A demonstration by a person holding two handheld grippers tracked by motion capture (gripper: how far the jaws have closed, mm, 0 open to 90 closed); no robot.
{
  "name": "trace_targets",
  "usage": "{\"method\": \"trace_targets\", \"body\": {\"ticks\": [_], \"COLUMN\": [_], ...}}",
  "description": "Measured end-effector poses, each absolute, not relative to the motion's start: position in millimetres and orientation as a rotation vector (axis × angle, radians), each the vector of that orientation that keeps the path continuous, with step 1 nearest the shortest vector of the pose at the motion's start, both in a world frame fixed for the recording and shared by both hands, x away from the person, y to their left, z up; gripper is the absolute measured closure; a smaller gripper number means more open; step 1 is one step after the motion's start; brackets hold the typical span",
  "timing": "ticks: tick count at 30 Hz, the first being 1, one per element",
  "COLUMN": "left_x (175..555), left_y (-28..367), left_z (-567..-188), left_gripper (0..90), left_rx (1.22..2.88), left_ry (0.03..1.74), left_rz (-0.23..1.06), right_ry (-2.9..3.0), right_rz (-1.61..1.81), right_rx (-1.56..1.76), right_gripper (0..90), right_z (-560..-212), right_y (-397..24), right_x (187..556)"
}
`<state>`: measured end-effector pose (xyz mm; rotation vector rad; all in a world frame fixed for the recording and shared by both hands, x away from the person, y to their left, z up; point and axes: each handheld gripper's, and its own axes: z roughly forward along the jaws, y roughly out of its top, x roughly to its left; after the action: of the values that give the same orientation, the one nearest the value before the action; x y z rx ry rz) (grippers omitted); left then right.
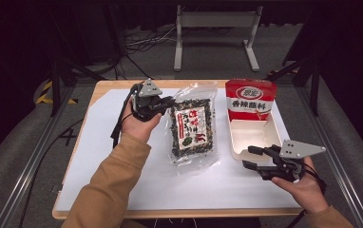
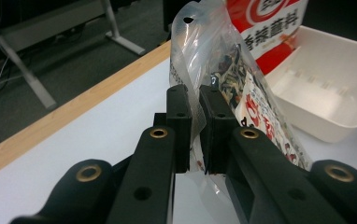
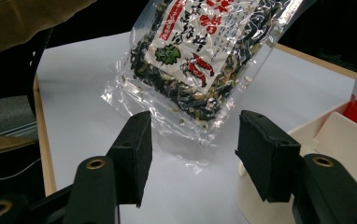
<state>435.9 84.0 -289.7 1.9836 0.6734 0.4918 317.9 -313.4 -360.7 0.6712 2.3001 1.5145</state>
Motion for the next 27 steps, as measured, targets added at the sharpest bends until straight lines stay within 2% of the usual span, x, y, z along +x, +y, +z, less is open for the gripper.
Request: {"method": "trace_targets", "body": {"ticks": [10,22,27], "left_x": [412,387,378], "left_y": [77,67,63], "left_z": [-276,-269,-266], "left_gripper": [83.7,83.7,83.7], "left_rx": [1.985,1.976,1.965], "left_ry": [0.570,0.445,0.402], "left_rz": [0.519,0.554,0.560], "right_ry": [2.307,2.319,2.348], "right_rz": [1.531,1.585,1.568], "right_rx": [0.716,0.847,0.858], "right_gripper": [43.3,34.2,33.2], "right_z": [-346,-339,-340], "right_y": [-302,-285,-275], "right_x": [338,384,401]}}
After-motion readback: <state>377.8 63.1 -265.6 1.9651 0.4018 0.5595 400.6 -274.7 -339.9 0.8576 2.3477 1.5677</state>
